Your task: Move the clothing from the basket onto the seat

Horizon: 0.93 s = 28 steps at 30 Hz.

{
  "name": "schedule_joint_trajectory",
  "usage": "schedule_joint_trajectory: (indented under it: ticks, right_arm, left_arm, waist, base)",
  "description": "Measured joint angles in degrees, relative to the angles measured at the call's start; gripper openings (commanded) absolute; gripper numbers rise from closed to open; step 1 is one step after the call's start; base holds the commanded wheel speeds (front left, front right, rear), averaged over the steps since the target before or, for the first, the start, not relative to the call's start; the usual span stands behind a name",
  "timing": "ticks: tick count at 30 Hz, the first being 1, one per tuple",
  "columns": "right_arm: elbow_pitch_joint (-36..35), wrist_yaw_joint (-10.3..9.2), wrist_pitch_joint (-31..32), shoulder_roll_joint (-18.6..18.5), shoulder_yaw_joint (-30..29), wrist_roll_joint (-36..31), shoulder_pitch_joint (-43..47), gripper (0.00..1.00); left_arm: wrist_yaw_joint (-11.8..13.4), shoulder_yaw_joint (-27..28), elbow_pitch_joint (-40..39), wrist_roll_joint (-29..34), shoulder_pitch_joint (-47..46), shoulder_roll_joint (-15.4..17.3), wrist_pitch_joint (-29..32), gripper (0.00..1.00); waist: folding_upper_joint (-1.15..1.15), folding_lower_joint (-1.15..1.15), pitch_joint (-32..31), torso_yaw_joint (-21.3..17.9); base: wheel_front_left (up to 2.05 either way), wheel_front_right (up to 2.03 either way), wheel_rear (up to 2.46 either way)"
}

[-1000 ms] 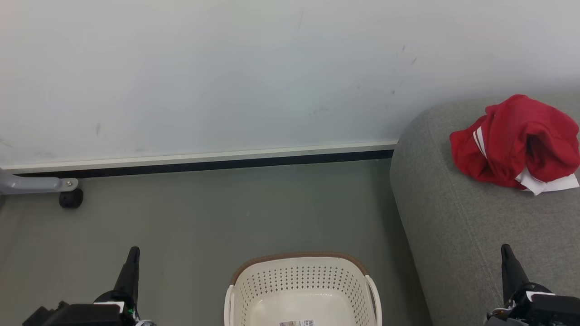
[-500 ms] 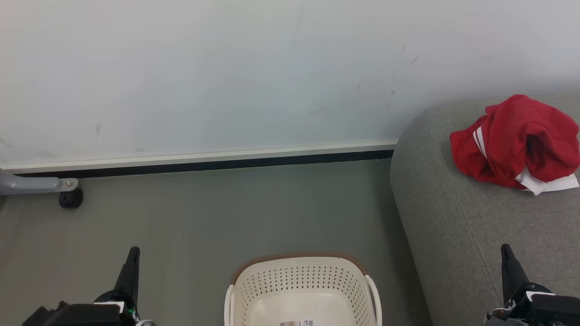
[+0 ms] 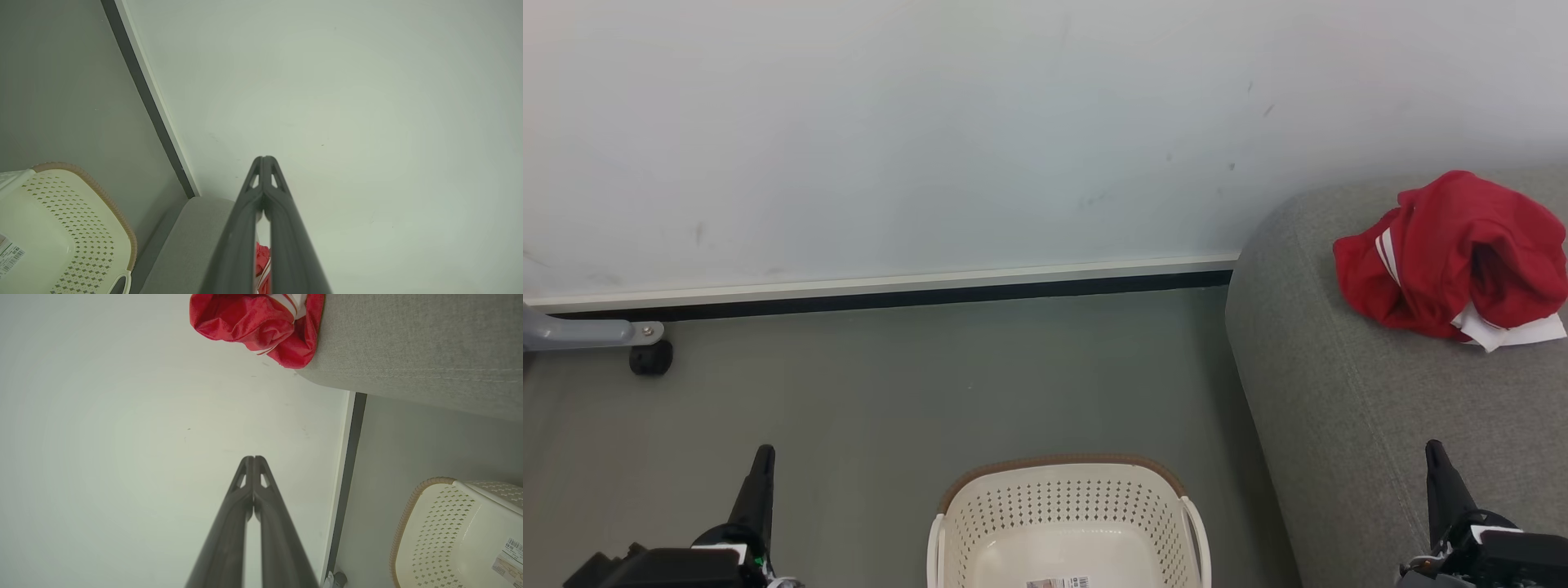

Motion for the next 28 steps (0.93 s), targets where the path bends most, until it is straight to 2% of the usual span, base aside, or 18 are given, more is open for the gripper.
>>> schedule_joint_trajectory:
  ticks: [28]
  right_arm:
    - [-0.02, 0.0, -0.01, 0.0, 0.0, 0.0, 0.0, 0.0]
  left_arm:
    - [0.0, 0.0, 0.0, -0.01, 0.0, 0.0, 0.0, 0.0]
  waist:
    - [0.0, 0.0, 0.0, 0.0]
  base:
    - [0.0, 0.0, 0.0]
